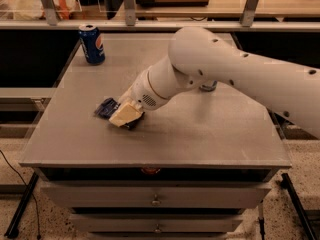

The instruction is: Pick rxbar blueberry

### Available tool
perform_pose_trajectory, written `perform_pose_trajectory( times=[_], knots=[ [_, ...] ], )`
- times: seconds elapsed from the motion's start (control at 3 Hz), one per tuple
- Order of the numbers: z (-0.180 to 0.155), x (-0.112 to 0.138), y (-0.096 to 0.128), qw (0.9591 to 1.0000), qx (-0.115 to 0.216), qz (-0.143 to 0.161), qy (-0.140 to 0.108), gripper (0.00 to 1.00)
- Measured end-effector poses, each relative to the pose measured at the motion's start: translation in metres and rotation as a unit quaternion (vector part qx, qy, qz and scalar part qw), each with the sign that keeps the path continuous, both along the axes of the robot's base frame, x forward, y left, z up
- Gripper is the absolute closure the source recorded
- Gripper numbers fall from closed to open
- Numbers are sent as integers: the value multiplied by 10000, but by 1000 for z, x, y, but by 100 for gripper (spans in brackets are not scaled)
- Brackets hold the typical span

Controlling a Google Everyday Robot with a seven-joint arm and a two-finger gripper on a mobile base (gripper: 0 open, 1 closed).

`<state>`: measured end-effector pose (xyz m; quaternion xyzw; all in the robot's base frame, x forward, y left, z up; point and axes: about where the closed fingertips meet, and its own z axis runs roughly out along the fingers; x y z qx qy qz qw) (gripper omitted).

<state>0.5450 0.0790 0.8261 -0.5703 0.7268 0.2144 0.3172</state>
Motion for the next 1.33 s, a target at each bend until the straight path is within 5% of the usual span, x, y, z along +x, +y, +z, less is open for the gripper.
perform_pose_trajectory(
  times=[0.67, 1.33],
  knots=[
    [23, 3, 0, 9997, -33, 221, -135, 100],
    [89, 8, 0, 9946, -133, 924, -458, 100]
  ],
)
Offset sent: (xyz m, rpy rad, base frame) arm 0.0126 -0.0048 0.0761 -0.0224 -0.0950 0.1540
